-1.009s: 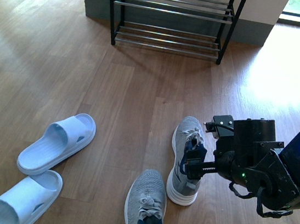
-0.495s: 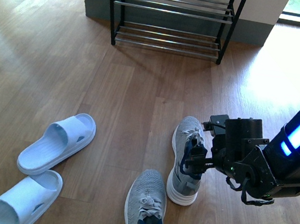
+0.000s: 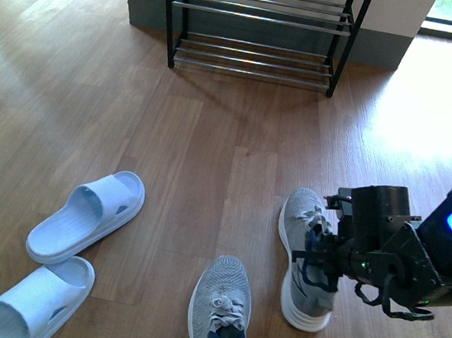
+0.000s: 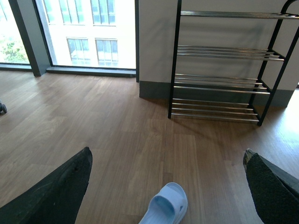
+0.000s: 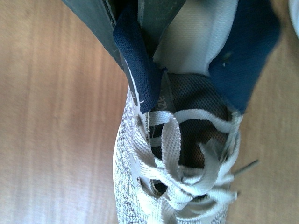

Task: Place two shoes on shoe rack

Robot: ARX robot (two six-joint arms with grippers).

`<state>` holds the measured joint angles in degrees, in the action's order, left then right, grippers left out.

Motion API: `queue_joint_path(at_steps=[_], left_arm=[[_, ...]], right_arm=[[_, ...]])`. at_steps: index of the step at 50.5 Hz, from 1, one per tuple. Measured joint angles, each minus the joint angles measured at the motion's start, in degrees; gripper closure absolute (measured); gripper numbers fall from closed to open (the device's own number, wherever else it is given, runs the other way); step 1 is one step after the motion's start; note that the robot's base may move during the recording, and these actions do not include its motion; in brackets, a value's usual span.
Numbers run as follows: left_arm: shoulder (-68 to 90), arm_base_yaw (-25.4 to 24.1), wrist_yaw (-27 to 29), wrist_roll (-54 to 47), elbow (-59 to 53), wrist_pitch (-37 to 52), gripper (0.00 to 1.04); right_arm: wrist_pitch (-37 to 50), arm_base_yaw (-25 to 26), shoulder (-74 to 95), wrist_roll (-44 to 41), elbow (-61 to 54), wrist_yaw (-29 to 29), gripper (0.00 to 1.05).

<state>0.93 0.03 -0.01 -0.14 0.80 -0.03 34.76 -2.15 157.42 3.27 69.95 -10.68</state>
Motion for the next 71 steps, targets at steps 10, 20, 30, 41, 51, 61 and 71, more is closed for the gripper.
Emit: queue_joint_path(at_steps=[10, 20, 30, 41, 51, 61, 71], left_arm=[[0.0, 0.0, 0.0, 0.0, 0.0, 0.0, 0.09], [0.0, 0.0, 0.0, 0.0, 0.0, 0.0, 0.09], [0.0, 0.0, 0.0, 0.0, 0.0, 0.0, 0.09], [0.0, 0.0, 0.0, 0.0, 0.0, 0.0, 0.09], [0.0, 0.0, 0.0, 0.0, 0.0, 0.0, 0.09], [0.0, 0.0, 0.0, 0.0, 0.0, 0.0, 0.09], [0.0, 0.0, 0.0, 0.0, 0.0, 0.0, 0.09]], right_arm=[[1.0, 2.3, -9.3, -2.4, -9.7, -0.5, 1.03], [3.6, 6.5, -34.0, -10.9, -28.7, 2.7, 1.03], [-5.7, 10.8, -62.2, -16.9, -43.3, 9.1, 1.03], [-33.8, 17.1, -106.7, -20.6, -48.3, 17.7, 1.03], [-48.7, 23.1, -129.1, -20.9, -47.9, 23.7, 1.03], [-38.1, 23.8, -131.5, -15.2, -52.6, 28.6, 1.03], [-27.4, 16.2, -139.4, -5.3, -60.8, 24.0, 1.03]])
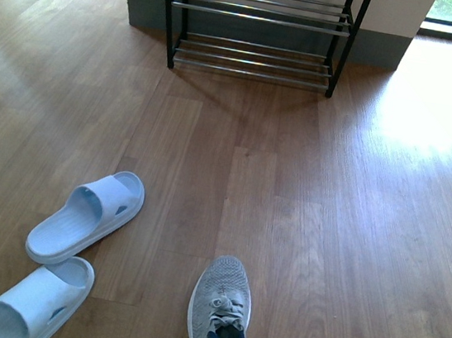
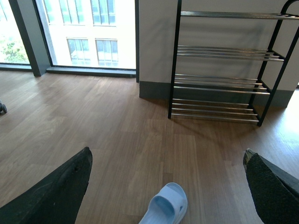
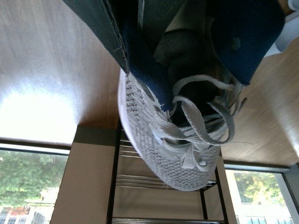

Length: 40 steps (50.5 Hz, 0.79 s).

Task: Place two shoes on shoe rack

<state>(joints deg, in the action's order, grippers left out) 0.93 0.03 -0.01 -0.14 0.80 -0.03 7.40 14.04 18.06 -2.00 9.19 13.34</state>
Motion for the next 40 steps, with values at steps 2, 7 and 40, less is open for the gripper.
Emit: queue_joint_path(at_steps=[2, 7, 40], left_arm=[[0.0, 0.0, 0.0, 0.0, 0.0, 0.0, 0.09], [0.0, 0.0, 0.0, 0.0, 0.0, 0.0, 0.09], [0.0, 0.0, 0.0, 0.0, 0.0, 0.0, 0.09]], right_arm=[[0.0, -1.4, -0.8, 0.6, -1.0, -1.0, 1.03], [-0.3, -4.5, -2.9, 0.9, -3.3, -3.6, 1.03], [-1.2, -13.9, -5.8, 1.2, -4.9, -13.5, 1.03]])
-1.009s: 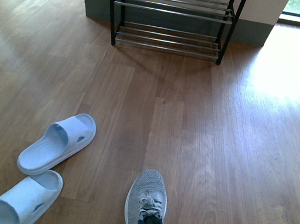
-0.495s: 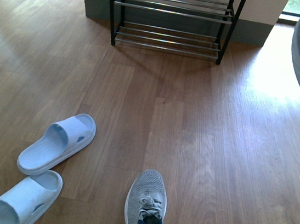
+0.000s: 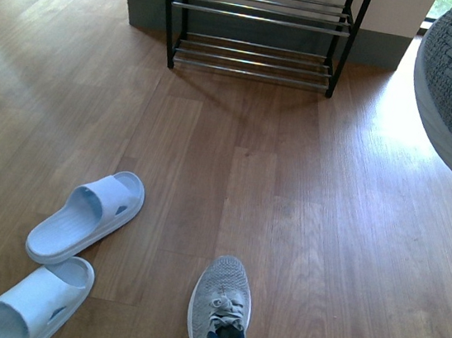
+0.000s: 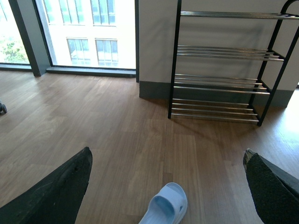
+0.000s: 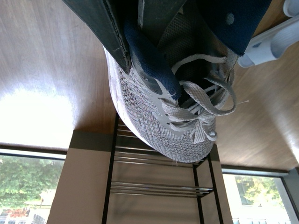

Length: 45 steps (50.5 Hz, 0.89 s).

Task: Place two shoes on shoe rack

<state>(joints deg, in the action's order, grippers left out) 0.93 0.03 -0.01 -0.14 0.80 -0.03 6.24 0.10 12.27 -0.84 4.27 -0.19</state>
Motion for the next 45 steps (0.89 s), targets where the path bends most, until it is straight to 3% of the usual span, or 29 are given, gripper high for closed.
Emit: queue_joint_path(at_steps=[45], left_arm=[[0.0, 0.0, 0.1, 0.0, 0.0, 0.0, 0.09]], right_arm=[[0.0, -0.1, 0.0, 0.0, 0.0, 0.6, 1.03]])
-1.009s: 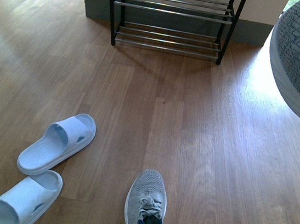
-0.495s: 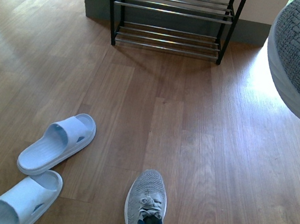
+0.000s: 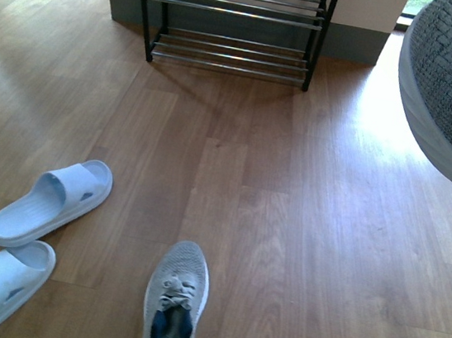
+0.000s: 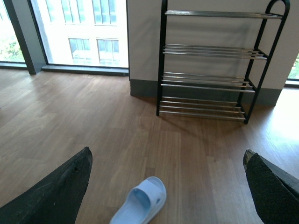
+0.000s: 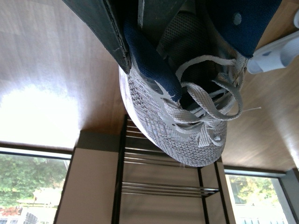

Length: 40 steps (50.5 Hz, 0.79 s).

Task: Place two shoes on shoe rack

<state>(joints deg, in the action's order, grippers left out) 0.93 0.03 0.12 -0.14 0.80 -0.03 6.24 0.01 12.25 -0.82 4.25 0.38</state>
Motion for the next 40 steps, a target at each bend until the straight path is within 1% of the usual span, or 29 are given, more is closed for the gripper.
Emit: queue_joint_path(at_steps=[11, 23, 40], left_arm=[[0.0, 0.0, -0.2, 0.0, 0.0, 0.0, 0.09], [0.0, 0.0, -0.2, 0.0, 0.0, 0.0, 0.09], [0.0, 0.0, -0.1, 0.0, 0.0, 0.0, 0.09]], right_arm=[[0.0, 0.1, 0.0, 0.0, 0.0, -1.2, 1.03], [0.0, 0.0, 0.0, 0.0, 0.0, -0.2, 1.03], [0.0, 0.0, -0.1, 0.0, -0.1, -0.6, 1.03]])
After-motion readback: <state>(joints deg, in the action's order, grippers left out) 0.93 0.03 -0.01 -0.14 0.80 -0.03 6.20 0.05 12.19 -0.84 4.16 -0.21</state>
